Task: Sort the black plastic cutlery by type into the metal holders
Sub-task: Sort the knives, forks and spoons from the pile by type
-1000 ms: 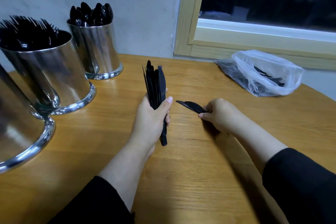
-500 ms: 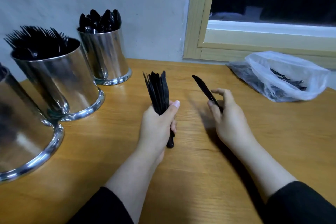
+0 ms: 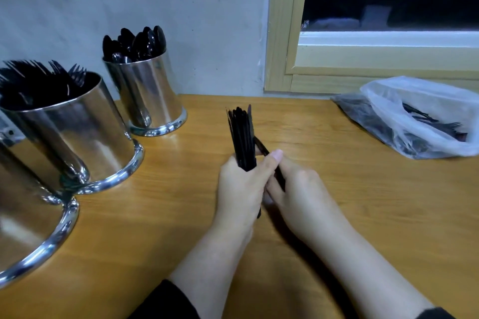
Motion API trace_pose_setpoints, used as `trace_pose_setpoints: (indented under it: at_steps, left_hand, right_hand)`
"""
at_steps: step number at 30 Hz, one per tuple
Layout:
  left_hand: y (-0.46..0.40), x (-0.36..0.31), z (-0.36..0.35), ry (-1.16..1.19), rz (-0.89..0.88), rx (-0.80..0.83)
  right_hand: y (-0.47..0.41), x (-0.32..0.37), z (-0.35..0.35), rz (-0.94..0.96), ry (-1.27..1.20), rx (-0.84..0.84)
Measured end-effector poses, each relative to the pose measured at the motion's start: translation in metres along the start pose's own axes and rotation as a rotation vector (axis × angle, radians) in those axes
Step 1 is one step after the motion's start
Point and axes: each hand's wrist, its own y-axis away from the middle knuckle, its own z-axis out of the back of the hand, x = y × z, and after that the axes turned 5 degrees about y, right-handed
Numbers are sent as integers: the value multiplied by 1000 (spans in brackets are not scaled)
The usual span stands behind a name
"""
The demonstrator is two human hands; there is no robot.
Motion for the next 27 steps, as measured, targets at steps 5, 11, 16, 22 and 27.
trace_pose_setpoints:
  at_steps: [5, 11, 16, 22, 27]
  left_hand:
    - [-11, -6, 0, 78, 6, -150]
    - [-18, -24, 10, 7, -339, -175]
    - [-10, -11, 3, -283, -193, 188]
    - [-11, 2, 3, -420, -96, 277]
    - [-4, 7, 1, -689, -112, 304]
  right_hand:
    - [0, -3, -3, 80, -72, 152]
    - [-8, -21, 8, -94, -206, -163]
    - [-6, -12, 14, 29, -256, -156]
    - [-3, -6, 17, -62, -297, -163]
    - [-2, 1, 28, -269, -395, -166]
